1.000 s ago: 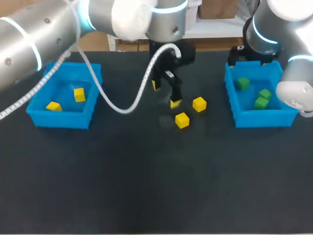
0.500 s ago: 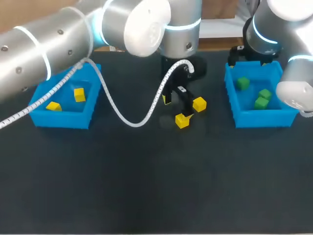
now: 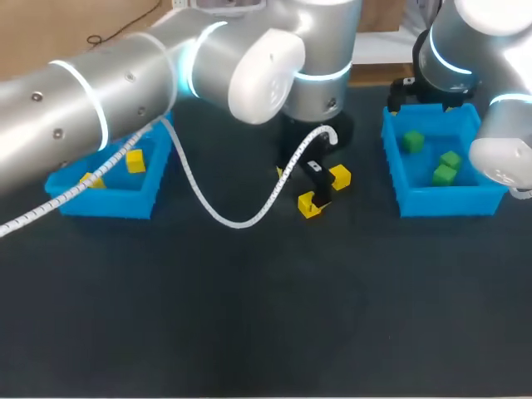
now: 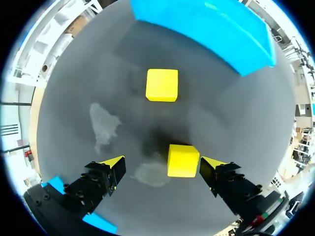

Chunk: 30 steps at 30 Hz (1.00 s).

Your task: Put the green cubes in the right bin and the yellow cubes in the left bin.

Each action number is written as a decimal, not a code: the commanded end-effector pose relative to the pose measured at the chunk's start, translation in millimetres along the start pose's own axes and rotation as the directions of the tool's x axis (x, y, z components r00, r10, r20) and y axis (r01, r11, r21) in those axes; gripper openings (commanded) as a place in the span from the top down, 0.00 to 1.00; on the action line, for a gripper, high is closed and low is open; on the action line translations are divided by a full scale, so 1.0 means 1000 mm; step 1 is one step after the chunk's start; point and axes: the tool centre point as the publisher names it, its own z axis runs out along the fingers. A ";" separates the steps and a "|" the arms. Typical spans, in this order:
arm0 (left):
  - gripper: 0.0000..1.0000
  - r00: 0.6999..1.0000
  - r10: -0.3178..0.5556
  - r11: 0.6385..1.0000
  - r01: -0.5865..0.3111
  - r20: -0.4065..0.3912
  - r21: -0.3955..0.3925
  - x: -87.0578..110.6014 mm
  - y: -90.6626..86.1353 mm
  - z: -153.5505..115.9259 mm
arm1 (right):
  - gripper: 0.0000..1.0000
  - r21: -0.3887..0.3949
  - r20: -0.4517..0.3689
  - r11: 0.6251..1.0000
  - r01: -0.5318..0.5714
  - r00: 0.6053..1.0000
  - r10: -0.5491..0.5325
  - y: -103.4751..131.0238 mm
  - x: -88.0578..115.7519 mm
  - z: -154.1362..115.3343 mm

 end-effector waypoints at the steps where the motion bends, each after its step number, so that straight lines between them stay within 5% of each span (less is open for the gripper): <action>1: 0.00 1.000 0.001 1.000 -0.001 -0.017 0.012 -0.006 0.000 0.006 | 0.00 0.000 0.005 1.000 -0.001 1.000 0.001 0.000 0.002 -0.001; 3: 0.10 1.000 0.001 1.000 0.000 -0.019 0.014 -0.005 -0.001 0.010 | 0.00 0.000 0.005 1.000 -0.001 1.000 0.001 0.000 0.002 -0.001; 4: 0.47 1.000 -0.002 1.000 0.003 -0.015 0.022 -0.005 -0.002 0.012 | 0.00 0.000 0.005 1.000 -0.001 1.000 0.001 0.000 0.002 -0.001; 6: 1.00 1.000 0.013 1.000 -0.013 -0.011 0.012 -0.003 -0.003 0.016 | 0.00 0.000 0.005 1.000 -0.001 1.000 0.001 0.000 0.002 -0.001; 11: 1.00 1.000 0.020 1.000 -0.020 -0.022 0.021 0.003 -0.001 0.020 | 0.00 0.000 0.005 1.000 -0.001 1.000 0.001 0.000 0.002 -0.001; 16: 1.00 1.000 -0.028 1.000 0.028 -0.010 0.007 0.017 0.021 0.013 | 0.00 0.000 0.005 1.000 -0.001 1.000 0.001 0.000 0.002 -0.001; 24: 1.00 0.972 -0.227 0.969 0.232 0.060 -0.081 0.063 0.092 -0.025 | 0.00 0.000 0.005 1.000 -0.001 1.000 0.001 0.000 0.002 -0.001; 30: 1.00 0.885 -0.446 0.859 0.465 0.132 -0.216 0.132 0.158 -0.060 | 0.00 0.000 0.005 1.000 -0.001 1.000 0.001 0.000 0.002 -0.001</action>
